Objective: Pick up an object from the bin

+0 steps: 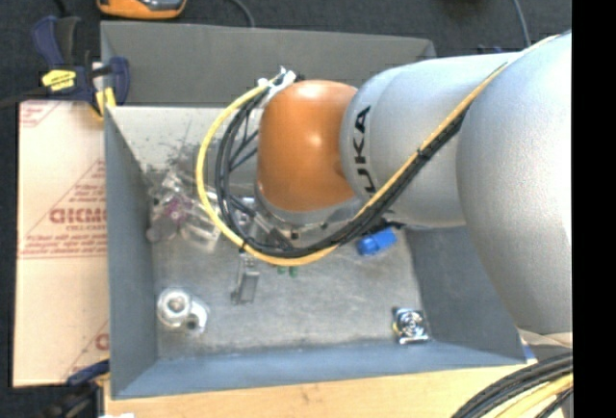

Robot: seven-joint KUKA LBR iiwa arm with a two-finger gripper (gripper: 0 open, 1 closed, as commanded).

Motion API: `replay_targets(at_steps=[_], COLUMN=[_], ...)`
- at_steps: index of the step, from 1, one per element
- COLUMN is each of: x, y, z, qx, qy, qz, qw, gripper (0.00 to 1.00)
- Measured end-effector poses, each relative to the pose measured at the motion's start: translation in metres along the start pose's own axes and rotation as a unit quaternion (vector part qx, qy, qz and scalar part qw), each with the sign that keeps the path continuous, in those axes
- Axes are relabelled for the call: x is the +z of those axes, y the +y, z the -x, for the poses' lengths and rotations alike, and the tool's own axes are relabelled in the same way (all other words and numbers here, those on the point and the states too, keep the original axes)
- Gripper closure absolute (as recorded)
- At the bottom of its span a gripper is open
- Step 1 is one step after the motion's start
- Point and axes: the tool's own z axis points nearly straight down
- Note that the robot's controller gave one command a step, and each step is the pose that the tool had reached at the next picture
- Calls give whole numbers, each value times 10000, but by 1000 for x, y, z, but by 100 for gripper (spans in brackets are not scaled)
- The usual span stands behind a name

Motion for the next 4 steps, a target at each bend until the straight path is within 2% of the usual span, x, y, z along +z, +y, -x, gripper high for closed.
replay_targets(at_steps=[1, 2, 3, 4], x=[34, 81, 78, 81], y=[38, 42, 42, 27], z=[-60, 13, 13, 25], qx=[241, 700, 701, 446], qy=[53, 12, -1, -4], qz=[-19, -18, -13, 64], qw=[9997, 9975, 9975, 9990], gripper=[0, 0, 100, 100])
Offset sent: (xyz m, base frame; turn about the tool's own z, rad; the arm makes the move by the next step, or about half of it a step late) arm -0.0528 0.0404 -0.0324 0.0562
